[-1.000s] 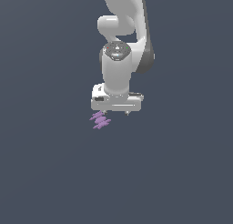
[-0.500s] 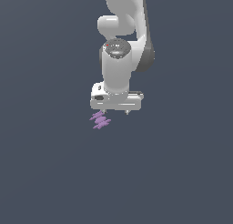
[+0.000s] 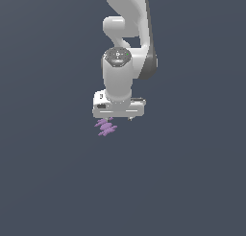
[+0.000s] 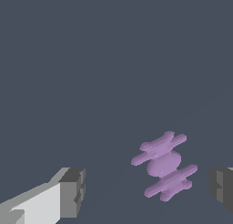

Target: Pick up the object and move it to a goal position.

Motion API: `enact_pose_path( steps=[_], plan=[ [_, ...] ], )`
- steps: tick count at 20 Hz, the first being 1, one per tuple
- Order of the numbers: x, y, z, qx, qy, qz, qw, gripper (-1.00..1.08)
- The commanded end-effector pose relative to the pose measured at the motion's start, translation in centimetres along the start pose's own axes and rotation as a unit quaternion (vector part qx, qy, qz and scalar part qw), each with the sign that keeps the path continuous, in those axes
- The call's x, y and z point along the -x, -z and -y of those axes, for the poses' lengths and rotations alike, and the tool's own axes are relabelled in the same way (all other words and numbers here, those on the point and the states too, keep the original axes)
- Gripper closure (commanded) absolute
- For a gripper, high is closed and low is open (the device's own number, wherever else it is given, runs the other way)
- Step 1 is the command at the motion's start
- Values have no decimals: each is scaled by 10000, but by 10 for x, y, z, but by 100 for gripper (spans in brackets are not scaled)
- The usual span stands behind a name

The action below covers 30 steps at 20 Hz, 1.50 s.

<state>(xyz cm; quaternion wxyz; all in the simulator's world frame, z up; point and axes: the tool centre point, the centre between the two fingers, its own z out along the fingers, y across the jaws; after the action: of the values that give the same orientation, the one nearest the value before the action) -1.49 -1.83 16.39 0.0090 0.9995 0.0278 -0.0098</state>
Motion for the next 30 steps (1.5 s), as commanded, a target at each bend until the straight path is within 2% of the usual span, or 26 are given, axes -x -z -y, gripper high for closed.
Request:
enact_pose_path(
  steps=[1, 8, 18, 30],
  plan=[
    [3, -8, -6, -5, 149, -5, 9999, -92],
    [19, -40, -30, -27, 742, -34, 9972, -92],
    [46, -82, -59, -54, 1587, -86, 9873, -92],
    [61, -101, -72, -65, 1992, -116, 9799, -92]
  ],
)
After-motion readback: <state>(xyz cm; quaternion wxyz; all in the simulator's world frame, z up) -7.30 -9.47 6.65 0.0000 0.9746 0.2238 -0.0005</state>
